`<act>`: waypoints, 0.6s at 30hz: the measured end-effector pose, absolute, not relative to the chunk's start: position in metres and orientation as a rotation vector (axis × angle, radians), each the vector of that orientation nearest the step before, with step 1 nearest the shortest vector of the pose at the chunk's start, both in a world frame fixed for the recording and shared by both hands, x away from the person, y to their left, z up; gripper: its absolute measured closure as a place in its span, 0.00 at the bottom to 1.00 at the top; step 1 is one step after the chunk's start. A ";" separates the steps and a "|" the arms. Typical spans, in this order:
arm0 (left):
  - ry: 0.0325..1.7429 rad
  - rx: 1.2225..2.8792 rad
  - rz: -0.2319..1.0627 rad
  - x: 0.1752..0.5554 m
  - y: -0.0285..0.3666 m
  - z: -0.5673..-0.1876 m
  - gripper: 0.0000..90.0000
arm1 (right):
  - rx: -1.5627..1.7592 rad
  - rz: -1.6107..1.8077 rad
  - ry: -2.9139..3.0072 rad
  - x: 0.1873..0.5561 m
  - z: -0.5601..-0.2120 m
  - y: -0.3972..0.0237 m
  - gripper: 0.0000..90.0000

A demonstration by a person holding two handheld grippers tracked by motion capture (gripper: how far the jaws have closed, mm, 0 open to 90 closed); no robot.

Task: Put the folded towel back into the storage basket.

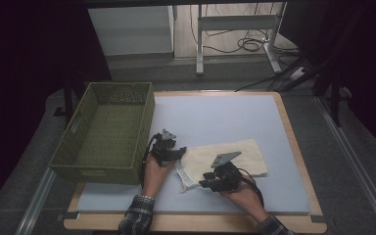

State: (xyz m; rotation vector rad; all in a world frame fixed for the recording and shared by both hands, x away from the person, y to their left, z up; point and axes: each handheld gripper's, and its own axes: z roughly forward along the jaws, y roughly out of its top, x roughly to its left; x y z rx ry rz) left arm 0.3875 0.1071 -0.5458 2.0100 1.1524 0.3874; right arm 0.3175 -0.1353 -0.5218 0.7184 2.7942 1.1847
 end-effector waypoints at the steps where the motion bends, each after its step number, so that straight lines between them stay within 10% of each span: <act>1: 1.153 2.011 0.388 0.388 0.107 -0.546 0.50 | 0.714 1.189 2.797 0.317 -0.522 -0.132 0.68; 18: 1.151 2.013 0.391 0.388 0.107 -0.546 0.50 | 0.573 1.125 2.815 0.311 -0.529 -0.074 0.64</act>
